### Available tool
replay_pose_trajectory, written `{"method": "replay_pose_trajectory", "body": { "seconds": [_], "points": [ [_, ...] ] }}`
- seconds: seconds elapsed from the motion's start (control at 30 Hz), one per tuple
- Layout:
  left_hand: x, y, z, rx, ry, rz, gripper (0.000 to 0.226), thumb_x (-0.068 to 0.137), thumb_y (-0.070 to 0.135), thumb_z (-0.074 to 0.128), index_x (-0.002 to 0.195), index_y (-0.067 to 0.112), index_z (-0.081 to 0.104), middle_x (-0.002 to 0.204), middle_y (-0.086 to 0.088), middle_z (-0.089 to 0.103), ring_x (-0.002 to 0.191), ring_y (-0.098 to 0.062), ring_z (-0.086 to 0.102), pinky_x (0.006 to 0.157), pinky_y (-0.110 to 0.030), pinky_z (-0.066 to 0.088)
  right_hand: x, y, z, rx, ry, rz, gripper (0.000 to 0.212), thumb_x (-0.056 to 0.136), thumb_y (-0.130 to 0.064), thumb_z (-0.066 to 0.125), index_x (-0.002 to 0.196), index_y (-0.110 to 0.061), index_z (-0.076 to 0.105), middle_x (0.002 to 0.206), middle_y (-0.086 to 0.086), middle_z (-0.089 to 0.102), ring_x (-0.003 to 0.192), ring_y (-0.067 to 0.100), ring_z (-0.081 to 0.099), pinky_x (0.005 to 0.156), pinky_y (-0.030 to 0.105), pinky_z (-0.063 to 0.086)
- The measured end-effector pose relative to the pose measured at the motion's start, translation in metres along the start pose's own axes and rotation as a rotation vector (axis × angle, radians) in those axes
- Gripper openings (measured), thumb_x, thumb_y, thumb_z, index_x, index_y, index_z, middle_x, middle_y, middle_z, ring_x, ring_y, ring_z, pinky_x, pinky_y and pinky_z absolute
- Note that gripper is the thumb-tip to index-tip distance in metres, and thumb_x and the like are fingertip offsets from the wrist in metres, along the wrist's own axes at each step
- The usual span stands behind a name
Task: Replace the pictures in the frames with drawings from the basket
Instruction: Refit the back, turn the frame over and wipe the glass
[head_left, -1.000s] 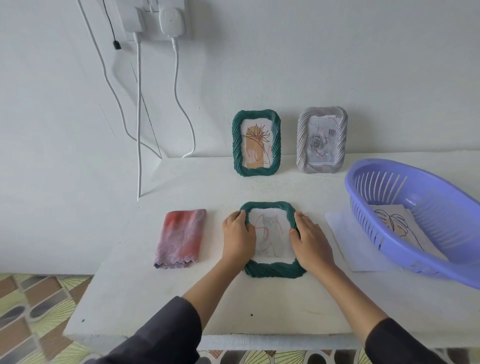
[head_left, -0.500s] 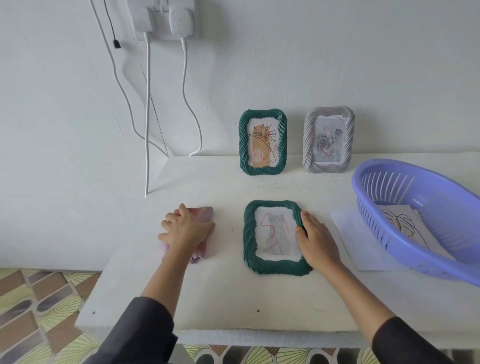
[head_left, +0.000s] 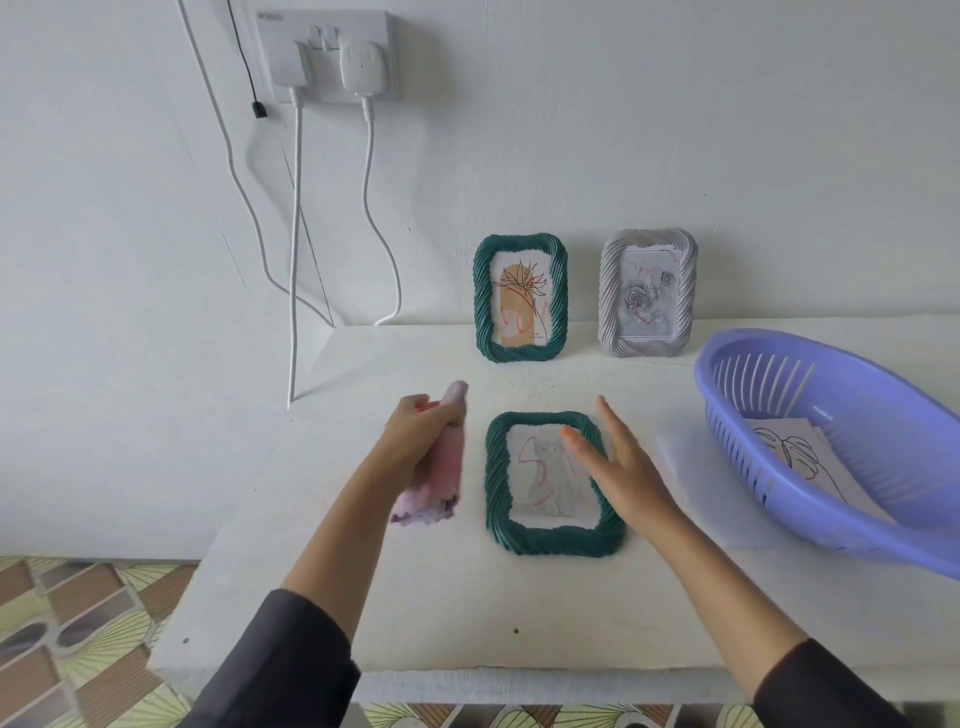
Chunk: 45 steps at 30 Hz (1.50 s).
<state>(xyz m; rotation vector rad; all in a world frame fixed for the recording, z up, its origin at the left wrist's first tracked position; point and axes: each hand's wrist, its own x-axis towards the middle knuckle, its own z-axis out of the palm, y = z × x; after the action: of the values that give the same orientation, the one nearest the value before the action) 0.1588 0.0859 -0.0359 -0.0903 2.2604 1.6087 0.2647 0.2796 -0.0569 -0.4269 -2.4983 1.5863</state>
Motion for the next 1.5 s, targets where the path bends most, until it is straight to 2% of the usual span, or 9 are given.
{"method": "replay_pose_trajectory", "body": {
  "seconds": [0.1, 0.17, 0.23, 0.33, 0.5, 0.7, 1.0, 1.27, 1.5],
  "points": [
    [-0.015, 0.019, 0.032, -0.061, -0.175, 0.046, 0.065, 0.079, 0.038, 0.063, 0.135, 0.014, 0.038, 0.125, -0.005, 0.051, 0.110, -0.023, 0.051, 0.094, -0.037, 0.043, -0.002, -0.025, 0.013, 0.299, -0.143, 0.072, 0.086, 0.076, -0.056, 0.060, 0.146, -0.025, 0.020, 0.143, -0.006, 0.039, 0.132, 0.011, 0.038, 0.109, 0.031, 0.030],
    [-0.024, 0.028, 0.054, -0.165, -0.295, 0.067, 0.084, 0.066, 0.046, 0.068, 0.137, 0.013, 0.037, 0.130, -0.010, 0.050, 0.117, -0.026, 0.051, 0.104, -0.041, 0.041, -0.002, -0.033, 0.024, 0.516, -0.181, 0.133, 0.057, 0.078, -0.037, 0.069, 0.127, -0.017, 0.048, 0.119, -0.001, 0.062, 0.111, 0.014, 0.060, 0.095, 0.030, 0.046],
    [-0.029, 0.032, 0.068, -0.261, -0.329, 0.109, 0.093, 0.054, 0.056, 0.065, 0.135, 0.016, 0.041, 0.132, -0.012, 0.048, 0.123, -0.026, 0.048, 0.109, -0.043, 0.037, 0.003, -0.032, 0.031, 0.593, -0.023, 0.202, 0.035, 0.074, -0.022, 0.072, 0.105, -0.009, 0.062, 0.099, 0.010, 0.072, 0.095, 0.025, 0.068, 0.086, 0.036, 0.053],
    [-0.022, 0.028, 0.073, -0.150, -0.121, 0.211, 0.058, 0.083, 0.048, 0.053, 0.136, 0.029, 0.039, 0.138, -0.008, 0.031, 0.129, -0.026, 0.038, 0.114, -0.042, 0.029, 0.014, -0.027, 0.022, 0.668, 0.212, 0.236, 0.017, 0.079, -0.008, 0.065, 0.095, -0.008, 0.063, 0.087, 0.007, 0.069, 0.085, 0.026, 0.066, 0.075, 0.032, 0.052],
    [0.006, -0.008, 0.067, 0.472, 0.114, 0.336, 0.042, 0.098, 0.031, 0.037, 0.140, 0.025, 0.038, 0.146, -0.008, 0.034, 0.135, -0.031, 0.026, 0.111, -0.042, 0.026, 0.035, -0.024, -0.012, -0.013, 0.458, -0.240, 0.028, 0.087, -0.006, 0.053, 0.113, -0.013, 0.057, 0.088, -0.002, 0.061, 0.082, 0.020, 0.058, 0.071, 0.028, 0.046],
    [0.022, -0.042, 0.075, 0.676, 0.120, 0.450, 0.042, 0.099, 0.026, 0.030, 0.139, 0.030, 0.041, 0.144, 0.007, 0.044, 0.134, -0.025, 0.033, 0.112, -0.037, 0.025, 0.061, 0.014, 0.005, -0.723, -0.018, -0.458, 0.036, 0.093, -0.012, 0.048, 0.128, -0.018, 0.053, 0.131, -0.002, 0.058, 0.118, 0.016, 0.057, 0.108, 0.040, 0.037],
    [0.029, -0.050, 0.074, 0.748, 0.164, 0.472, 0.043, 0.099, 0.024, 0.030, 0.141, 0.026, 0.039, 0.148, 0.007, 0.040, 0.137, -0.023, 0.031, 0.113, -0.033, 0.024, 0.008, 0.036, -0.003, -0.715, -0.437, -0.616, 0.052, 0.088, -0.007, 0.048, 0.137, -0.026, 0.043, 0.145, -0.014, 0.039, 0.134, -0.001, 0.030, 0.113, 0.016, 0.007],
    [0.029, -0.051, 0.075, 0.751, 0.161, 0.461, 0.043, 0.100, 0.027, 0.029, 0.142, 0.027, 0.038, 0.149, 0.007, 0.038, 0.138, -0.022, 0.029, 0.115, -0.032, 0.021, 0.045, 0.029, -0.011, -0.813, -0.175, -0.448, 0.048, 0.094, -0.009, 0.042, 0.139, -0.023, 0.039, 0.147, -0.008, 0.038, 0.140, 0.009, 0.028, 0.115, 0.024, 0.008],
    [0.027, -0.050, 0.074, 0.756, 0.153, 0.471, 0.042, 0.100, 0.027, 0.027, 0.142, 0.028, 0.038, 0.150, 0.007, 0.037, 0.139, -0.022, 0.028, 0.116, -0.033, 0.020, 0.001, 0.047, -0.037, -0.745, -0.413, -0.579, 0.052, 0.086, -0.009, 0.041, 0.131, -0.033, 0.050, 0.139, -0.019, 0.044, 0.127, -0.008, 0.031, 0.114, 0.017, 0.012]
  ]
}}
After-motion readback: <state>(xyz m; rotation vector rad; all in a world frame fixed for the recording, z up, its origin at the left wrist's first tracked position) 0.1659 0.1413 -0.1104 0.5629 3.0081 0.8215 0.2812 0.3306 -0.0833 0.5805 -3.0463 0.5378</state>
